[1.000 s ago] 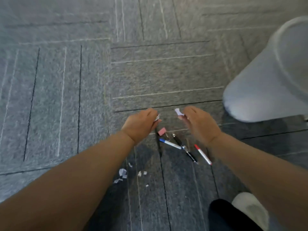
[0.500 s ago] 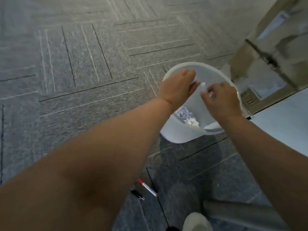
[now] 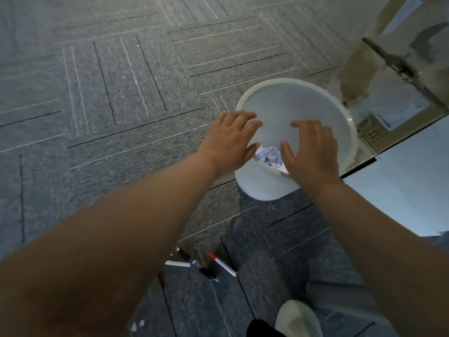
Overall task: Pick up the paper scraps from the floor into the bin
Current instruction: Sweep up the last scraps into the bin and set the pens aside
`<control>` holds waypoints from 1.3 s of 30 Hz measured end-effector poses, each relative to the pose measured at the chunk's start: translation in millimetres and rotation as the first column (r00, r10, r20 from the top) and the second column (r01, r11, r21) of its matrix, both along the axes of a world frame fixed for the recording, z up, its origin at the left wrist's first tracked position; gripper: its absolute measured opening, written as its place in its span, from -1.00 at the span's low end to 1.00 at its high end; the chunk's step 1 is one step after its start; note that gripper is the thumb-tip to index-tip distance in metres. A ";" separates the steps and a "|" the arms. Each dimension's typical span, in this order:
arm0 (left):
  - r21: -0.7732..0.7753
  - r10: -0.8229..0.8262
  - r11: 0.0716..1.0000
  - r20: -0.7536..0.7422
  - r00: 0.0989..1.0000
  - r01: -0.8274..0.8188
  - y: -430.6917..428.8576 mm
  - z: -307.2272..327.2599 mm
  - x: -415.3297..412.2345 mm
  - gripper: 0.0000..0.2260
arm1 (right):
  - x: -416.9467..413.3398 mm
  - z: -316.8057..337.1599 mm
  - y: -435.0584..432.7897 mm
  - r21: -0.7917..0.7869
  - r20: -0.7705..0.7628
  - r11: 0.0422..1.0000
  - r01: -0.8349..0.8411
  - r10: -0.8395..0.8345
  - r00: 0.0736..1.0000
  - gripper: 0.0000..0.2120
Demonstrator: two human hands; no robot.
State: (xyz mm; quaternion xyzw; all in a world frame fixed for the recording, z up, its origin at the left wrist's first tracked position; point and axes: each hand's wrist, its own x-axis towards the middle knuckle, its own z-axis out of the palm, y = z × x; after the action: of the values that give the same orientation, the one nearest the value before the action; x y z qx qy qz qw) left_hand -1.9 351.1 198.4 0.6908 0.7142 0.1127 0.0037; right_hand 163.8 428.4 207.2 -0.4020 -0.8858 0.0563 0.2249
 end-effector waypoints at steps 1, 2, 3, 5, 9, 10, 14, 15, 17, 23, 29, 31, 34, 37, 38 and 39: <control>0.046 0.007 0.999 0.012 1.000 -0.007 -15.2 0.1 -7.4 -0.54 | -11.6 1.3 -9.7 0.020 -0.027 0.999 -0.043 0.043 0.999 -0.66; 0.086 0.024 0.996 0.034 0.999 -0.027 -31.2 -1.6 -15.6 -0.55 | -24.0 1.9 -20.7 0.044 -0.049 0.994 -0.100 0.102 0.994 -0.65; 0.099 0.054 0.993 0.057 0.997 -0.060 -50.8 -3.7 -23.5 -0.56 | -37.1 0.7 -34.5 0.072 -0.068 0.982 -0.177 0.182 0.981 -0.66; 0.112 0.139 0.982 0.104 0.985 -0.151 -96.2 -9.0 -38.0 -0.57 | -61.3 -7.0 -65.8 0.120 -0.073 0.928 -0.352 0.362 0.929 -0.68; 0.002 0.354 0.934 0.162 0.921 -0.359 -209.5 -40.7 -66.2 -0.57 | -95.5 -44.5 -138.3 0.006 0.011 0.803 -0.596 0.596 0.803 -0.66; -0.041 0.405 0.914 0.160 0.900 -0.404 -239.0 -51.9 -70.0 -0.58 | -100.8 -57.7 -157.3 -0.030 0.045 0.759 -0.651 0.651 0.757 -0.65; -0.251 0.550 0.820 0.093 0.830 -0.515 -348.5 -102.4 -61.1 -0.53 | -100.8 -121.9 -240.7 -0.241 0.174 0.588 -0.772 0.809 0.562 -0.52; -0.292 0.577 0.791 0.065 0.814 -0.538 -371.3 -117.0 -54.3 -0.53 | -95.7 -138.7 -260.3 -0.298 0.200 0.567 -0.768 0.824 0.531 -0.50; -0.373 0.637 0.726 0.050 0.769 -0.577 -413.0 -145.0 -36.9 -0.47 | -84.2 -170.1 -297.6 -0.442 0.230 0.505 -0.741 0.862 0.451 -0.48; -0.571 0.720 0.597 0.072 0.690 -0.564 -493.9 -219.2 10.6 -0.42 | -78.4 -243.2 -368.4 -0.525 0.329 0.456 -0.718 0.887 0.324 -0.46; -0.581 0.737 0.589 0.102 0.668 -0.561 -519.6 -246.7 42.6 -0.39 | -94.2 -261.5 -409.6 -0.527 0.356 0.486 -0.698 0.871 0.338 -0.45; -0.545 0.709 0.633 0.122 0.694 -0.550 -534.5 -250.9 54.9 -0.41 | -85.7 -261.4 -422.2 -0.537 0.325 0.418 -0.733 0.904 0.278 -0.47; -0.502 0.652 0.695 0.139 0.745 -0.515 -554.6 -251.8 67.5 -0.44 | -54.8 -258.2 -434.9 -0.521 0.304 0.356 -0.776 0.927 0.221 -0.55; -0.461 0.638 0.728 0.185 0.748 -0.507 -555.9 -249.1 65.2 -0.51 | -35.0 -251.6 -431.4 -0.519 0.225 0.396 -0.757 0.918 0.326 -0.63; -0.436 0.640 0.733 0.183 0.746 -0.522 -552.9 -248.3 62.6 -0.51 | -34.2 -250.4 -426.6 -0.493 0.219 0.439 -0.751 0.898 0.381 -0.63; -0.415 0.647 0.732 0.172 0.743 -0.541 -549.4 -247.5 60.3 -0.49 | -35.8 -250.0 -422.1 -0.454 0.233 0.492 -0.743 0.870 0.434 -0.61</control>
State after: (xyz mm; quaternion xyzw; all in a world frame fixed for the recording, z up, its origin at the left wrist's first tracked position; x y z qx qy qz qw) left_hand 58.4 -198.4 -49.1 0.3848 0.8976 0.0888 0.1957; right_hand 128.0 6.3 -42.8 0.0478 -0.9755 0.1931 -0.0944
